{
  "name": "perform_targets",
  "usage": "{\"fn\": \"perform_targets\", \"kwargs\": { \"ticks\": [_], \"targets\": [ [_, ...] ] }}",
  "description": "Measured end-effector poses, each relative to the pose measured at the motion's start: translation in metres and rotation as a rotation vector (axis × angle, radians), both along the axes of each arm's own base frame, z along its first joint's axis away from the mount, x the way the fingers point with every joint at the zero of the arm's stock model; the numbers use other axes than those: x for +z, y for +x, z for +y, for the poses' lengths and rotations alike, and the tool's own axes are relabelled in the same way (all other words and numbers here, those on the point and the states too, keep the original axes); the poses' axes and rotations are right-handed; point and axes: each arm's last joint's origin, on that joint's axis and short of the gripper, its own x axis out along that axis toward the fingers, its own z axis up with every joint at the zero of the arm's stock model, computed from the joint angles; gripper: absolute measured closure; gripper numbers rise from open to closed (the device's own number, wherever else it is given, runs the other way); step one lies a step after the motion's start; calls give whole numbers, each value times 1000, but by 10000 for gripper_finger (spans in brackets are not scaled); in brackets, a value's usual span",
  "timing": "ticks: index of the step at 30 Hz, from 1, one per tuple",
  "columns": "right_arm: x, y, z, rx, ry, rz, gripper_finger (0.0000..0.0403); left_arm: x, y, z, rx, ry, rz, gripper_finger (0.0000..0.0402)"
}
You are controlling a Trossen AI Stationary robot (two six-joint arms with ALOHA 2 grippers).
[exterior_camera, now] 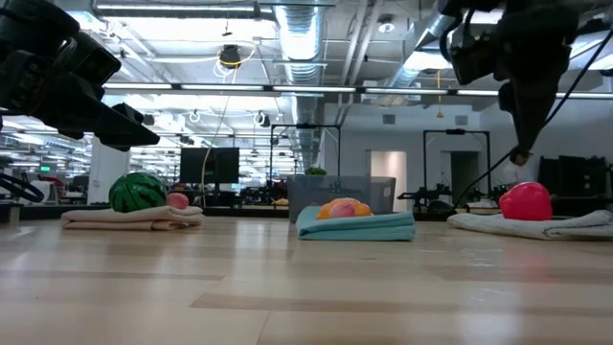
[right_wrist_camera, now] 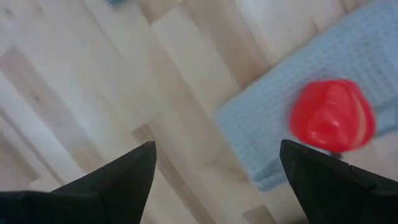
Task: Pick and placing Produce into tupperware
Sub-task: Put the red apple into the gray bin
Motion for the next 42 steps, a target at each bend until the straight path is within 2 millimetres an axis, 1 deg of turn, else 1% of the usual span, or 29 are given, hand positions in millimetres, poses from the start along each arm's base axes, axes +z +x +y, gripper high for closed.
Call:
{"fn": "perform_targets", "kwargs": {
  "ticks": [6, 11, 16, 20, 24, 34, 42],
  "targets": [
    [0, -2, -28, -64, -9, 25, 48, 0, 0, 0, 2, -5, 1, 178],
    [-1, -8, -51, -94, -12, 55, 59, 0, 0, 0, 2, -6, 0, 178],
    [-1, -11, -64, -89, -17, 56, 67, 0, 0, 0, 2, -6, 1, 178],
    [-3, -13, -68, -74, -19, 62, 70, 0, 0, 0, 2, -6, 0, 178],
    [-13, -16, -67, -53, -15, 81, 69, 0, 0, 0, 2, -7, 0, 178],
    [-36, -24, -74, -50, -6, 89, 70, 0, 0, 0, 1, -7, 1, 178],
    [-45, -27, -78, -66, -8, 82, 74, 0, 0, 0, 2, -7, 1, 178]
  ]
}}
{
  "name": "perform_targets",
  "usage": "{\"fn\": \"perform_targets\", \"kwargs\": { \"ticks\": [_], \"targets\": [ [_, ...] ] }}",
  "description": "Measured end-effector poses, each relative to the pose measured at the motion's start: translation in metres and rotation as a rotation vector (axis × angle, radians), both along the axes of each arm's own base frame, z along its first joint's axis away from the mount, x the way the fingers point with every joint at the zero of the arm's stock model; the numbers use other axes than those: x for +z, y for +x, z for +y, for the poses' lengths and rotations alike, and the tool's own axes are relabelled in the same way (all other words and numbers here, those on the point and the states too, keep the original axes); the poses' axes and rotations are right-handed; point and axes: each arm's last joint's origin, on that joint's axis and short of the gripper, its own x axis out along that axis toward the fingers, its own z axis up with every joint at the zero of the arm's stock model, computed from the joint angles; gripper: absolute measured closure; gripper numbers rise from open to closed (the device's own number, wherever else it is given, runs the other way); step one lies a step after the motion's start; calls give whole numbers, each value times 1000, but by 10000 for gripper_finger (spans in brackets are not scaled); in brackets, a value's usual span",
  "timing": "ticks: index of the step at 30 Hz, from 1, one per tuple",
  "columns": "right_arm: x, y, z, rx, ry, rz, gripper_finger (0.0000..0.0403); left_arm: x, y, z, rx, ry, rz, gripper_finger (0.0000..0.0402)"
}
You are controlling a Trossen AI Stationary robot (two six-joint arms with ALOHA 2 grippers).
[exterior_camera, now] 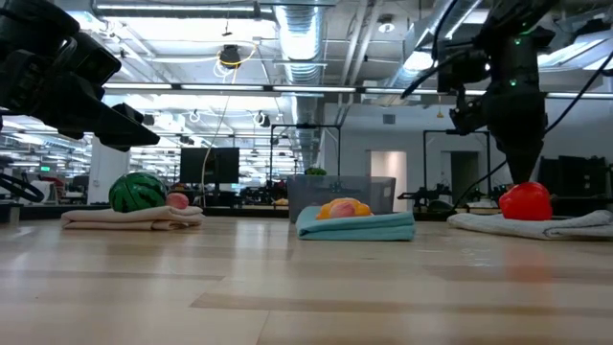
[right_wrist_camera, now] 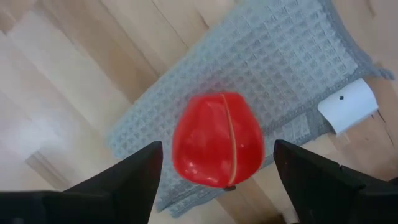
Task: Pick and placing Produce into tupperware
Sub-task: Put the red apple into the gray bin
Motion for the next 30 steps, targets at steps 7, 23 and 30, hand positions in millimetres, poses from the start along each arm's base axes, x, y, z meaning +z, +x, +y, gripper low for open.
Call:
{"fn": "perform_targets", "kwargs": {
  "ticks": [7, 23, 30],
  "targets": [
    [-8, -5, 2, 1, 11, 31, 74, 0, 0, 0, -1, 0, 0, 178],
    [-22, 6, -1, 16, 44, 64, 76, 0, 0, 0, -1, 0, 0, 178],
    [-27, 9, -2, 21, 51, 75, 77, 0, 0, 0, 0, 0, 0, 178]
  ]
}}
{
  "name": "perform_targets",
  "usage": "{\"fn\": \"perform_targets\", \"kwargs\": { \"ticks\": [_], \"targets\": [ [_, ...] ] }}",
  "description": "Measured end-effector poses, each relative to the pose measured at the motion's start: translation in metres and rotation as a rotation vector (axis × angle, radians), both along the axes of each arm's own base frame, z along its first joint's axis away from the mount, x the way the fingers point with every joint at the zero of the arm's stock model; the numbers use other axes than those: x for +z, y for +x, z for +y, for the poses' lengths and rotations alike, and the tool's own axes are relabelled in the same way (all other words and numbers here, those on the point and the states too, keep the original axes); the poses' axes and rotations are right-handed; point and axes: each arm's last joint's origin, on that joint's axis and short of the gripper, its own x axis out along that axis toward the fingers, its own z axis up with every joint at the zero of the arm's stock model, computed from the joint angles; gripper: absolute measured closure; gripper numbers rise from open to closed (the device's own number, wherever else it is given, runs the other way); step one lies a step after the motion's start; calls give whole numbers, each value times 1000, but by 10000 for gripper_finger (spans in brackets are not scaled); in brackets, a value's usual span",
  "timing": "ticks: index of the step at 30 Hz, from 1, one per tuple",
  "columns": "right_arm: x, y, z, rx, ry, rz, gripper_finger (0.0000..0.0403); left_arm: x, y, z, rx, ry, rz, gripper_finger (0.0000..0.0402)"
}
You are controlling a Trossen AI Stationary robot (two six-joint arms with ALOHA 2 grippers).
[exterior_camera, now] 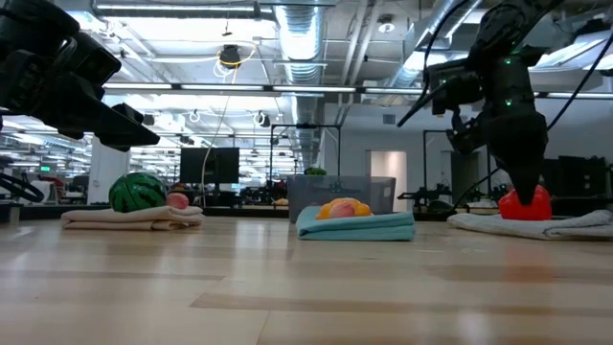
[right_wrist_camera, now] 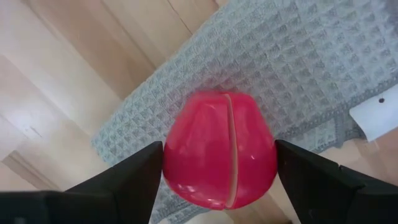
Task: Pick and placing Produce into tupperware
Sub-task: Put the red apple into the gray bin
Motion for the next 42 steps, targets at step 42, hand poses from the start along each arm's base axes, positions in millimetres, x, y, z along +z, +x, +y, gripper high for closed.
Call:
{"fn": "perform_targets", "kwargs": {
  "ticks": [42],
  "targets": [
    [54, 28, -9, 5, -24, -156, 111, 0, 0, 0, 0, 0, 0, 178]
  ]
}}
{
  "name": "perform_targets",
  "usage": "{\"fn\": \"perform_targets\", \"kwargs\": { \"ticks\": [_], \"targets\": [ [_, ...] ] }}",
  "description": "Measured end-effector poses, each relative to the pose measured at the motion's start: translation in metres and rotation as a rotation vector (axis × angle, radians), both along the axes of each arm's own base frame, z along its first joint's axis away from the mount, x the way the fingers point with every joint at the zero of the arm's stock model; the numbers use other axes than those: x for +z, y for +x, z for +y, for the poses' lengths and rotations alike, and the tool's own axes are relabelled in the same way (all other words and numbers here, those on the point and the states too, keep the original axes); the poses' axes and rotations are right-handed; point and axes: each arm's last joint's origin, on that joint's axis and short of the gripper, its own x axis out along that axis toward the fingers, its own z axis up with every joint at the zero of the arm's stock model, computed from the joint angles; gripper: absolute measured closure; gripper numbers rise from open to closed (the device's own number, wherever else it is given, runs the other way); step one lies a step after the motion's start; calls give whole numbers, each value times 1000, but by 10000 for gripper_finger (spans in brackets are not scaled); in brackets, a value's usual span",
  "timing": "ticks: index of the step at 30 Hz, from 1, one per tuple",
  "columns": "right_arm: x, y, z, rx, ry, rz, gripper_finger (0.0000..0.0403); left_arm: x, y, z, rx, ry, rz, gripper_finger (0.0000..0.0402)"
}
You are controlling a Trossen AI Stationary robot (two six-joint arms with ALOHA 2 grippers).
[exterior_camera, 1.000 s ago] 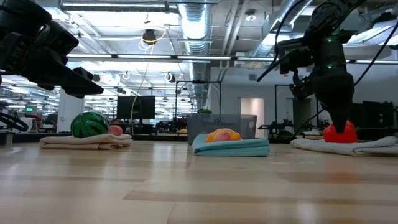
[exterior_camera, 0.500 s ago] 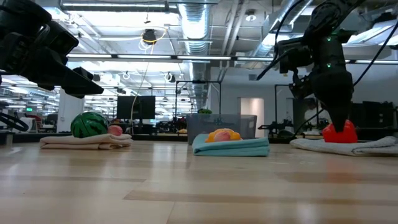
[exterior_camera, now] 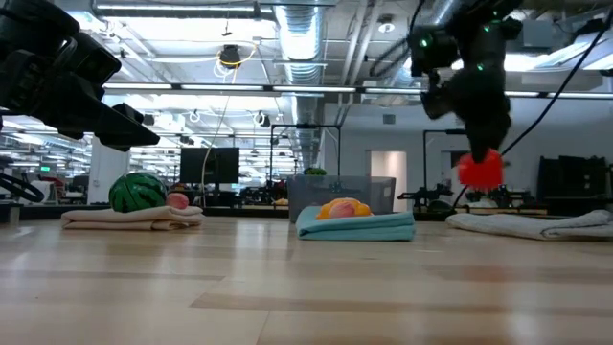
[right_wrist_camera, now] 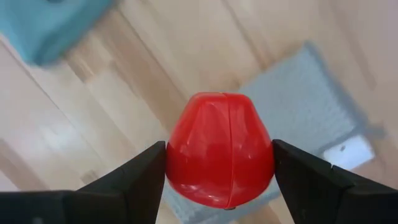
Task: Pick and placing Produce into tupperware
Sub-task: Put the red apple into the gray bin
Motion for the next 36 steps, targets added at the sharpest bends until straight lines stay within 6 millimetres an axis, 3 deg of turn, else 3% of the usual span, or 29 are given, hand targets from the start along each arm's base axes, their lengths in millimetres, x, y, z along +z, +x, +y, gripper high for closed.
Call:
{"fn": "perform_targets", "kwargs": {
  "ticks": [9, 22, 30, 36],
  "targets": [
    [33, 35, -19, 2, -94, -115, 111, 0, 0, 0, 0, 0, 0, 178],
    [51, 105, -87, 55, -187, -189, 111, 0, 0, 0, 1, 0, 0, 178],
    [39, 132, -136, 35, -196, -171, 111, 0, 0, 0, 1, 0, 0, 178],
    [23, 142, -149, 55, -158, -109, 110, 0, 0, 0, 2, 0, 0, 178]
  ]
}}
